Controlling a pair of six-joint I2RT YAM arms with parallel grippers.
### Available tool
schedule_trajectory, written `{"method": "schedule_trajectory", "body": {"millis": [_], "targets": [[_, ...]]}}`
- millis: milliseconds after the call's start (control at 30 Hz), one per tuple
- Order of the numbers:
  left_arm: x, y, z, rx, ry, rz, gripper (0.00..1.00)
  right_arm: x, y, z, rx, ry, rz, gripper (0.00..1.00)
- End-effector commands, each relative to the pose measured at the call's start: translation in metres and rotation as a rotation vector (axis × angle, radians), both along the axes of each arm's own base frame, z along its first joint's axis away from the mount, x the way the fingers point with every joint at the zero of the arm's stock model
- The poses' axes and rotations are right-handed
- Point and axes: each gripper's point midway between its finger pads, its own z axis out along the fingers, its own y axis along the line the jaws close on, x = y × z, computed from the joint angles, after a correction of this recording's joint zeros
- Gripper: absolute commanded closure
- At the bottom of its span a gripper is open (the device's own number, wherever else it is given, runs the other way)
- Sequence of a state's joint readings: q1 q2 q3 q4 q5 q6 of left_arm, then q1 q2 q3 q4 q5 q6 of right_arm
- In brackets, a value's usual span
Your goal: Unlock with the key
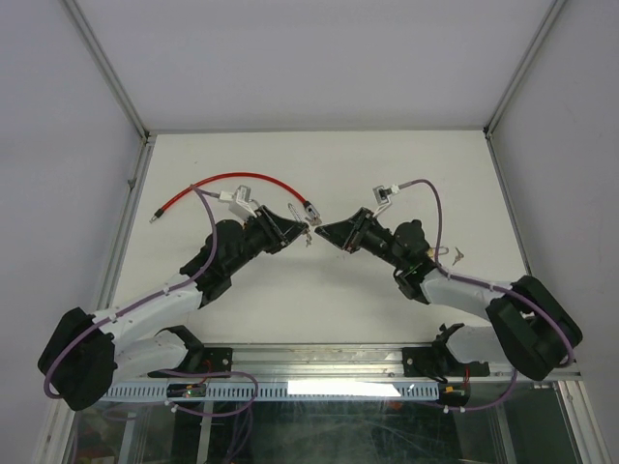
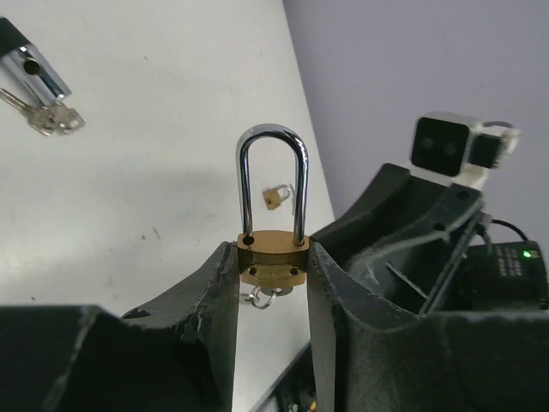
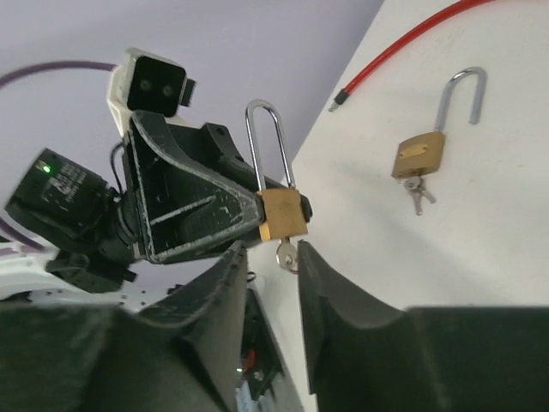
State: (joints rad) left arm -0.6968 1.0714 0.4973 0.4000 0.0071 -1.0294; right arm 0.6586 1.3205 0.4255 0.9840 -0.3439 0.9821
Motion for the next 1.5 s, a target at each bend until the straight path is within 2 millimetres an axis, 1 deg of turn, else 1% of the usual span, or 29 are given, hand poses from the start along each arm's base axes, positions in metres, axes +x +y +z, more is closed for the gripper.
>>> {"method": "schedule_trajectory", "body": {"millis": [0, 33, 100, 200, 367, 400, 533, 667, 767, 867, 967, 1100, 1167, 1267, 1333, 1467], "targets": [[0.01, 0.004, 0.016, 0.188, -0.119, -0.029, 1.0, -0.001, -0.017, 0.0, -0.161, -0.124, -0.043, 0.63], [0.01, 0.004, 0.012, 0.233, -0.128, -0.042, 1.0, -0.002, -0.02, -0.001, -0.195, -0.14, -0.042, 0.6], [0.009, 0.002, 0.01, 0.302, -0.162, -0.084, 1.0, -0.004, -0.025, 0.006, -0.249, -0.184, -0.047, 0.54], [0.003, -0.005, 0.006, 0.383, -0.219, -0.179, 1.0, -0.001, -0.029, 0.012, -0.319, -0.216, -0.057, 0.49], [-0.011, -0.019, -0.002, 0.484, -0.297, -0.314, 1.0, 0.006, -0.022, 0.028, -0.335, -0.259, -0.041, 0.39], [-0.013, -0.022, -0.004, 0.506, -0.312, -0.333, 1.0, 0.008, -0.019, 0.033, -0.335, -0.266, -0.037, 0.38], [-0.019, -0.033, -0.008, 0.539, -0.331, -0.374, 1.0, 0.015, -0.008, 0.035, -0.333, -0.255, -0.009, 0.37], [-0.021, -0.038, -0.008, 0.548, -0.339, -0.383, 1.0, 0.019, -0.001, 0.028, -0.338, -0.232, 0.014, 0.37], [-0.021, -0.037, -0.005, 0.544, -0.345, -0.379, 1.0, 0.021, 0.002, 0.018, -0.349, -0.204, 0.027, 0.41], [-0.022, -0.038, -0.004, 0.536, -0.349, -0.383, 1.0, 0.019, 0.006, 0.011, -0.354, -0.188, 0.057, 0.47], [-0.025, -0.04, -0.003, 0.522, -0.355, -0.399, 0.99, 0.015, 0.008, 0.007, -0.351, -0.187, 0.08, 0.58], [-0.026, -0.041, -0.002, 0.509, -0.355, -0.4, 0.95, 0.011, 0.008, 0.005, -0.349, -0.199, 0.095, 0.76], [-0.025, -0.039, -0.004, 0.509, -0.342, -0.386, 0.89, 0.01, 0.007, 0.004, -0.349, -0.199, 0.098, 0.86], [-0.022, -0.033, -0.007, 0.511, -0.31, -0.337, 0.69, 0.007, 0.004, 0.004, -0.346, -0.196, 0.094, 0.99], [-0.017, -0.026, -0.011, 0.519, -0.281, -0.287, 0.59, 0.006, 0.003, 0.006, -0.342, -0.197, 0.09, 1.0], [-0.005, -0.008, -0.023, 0.539, -0.201, -0.179, 0.43, 0.002, -0.001, 0.004, -0.336, -0.184, 0.086, 1.0]]}}
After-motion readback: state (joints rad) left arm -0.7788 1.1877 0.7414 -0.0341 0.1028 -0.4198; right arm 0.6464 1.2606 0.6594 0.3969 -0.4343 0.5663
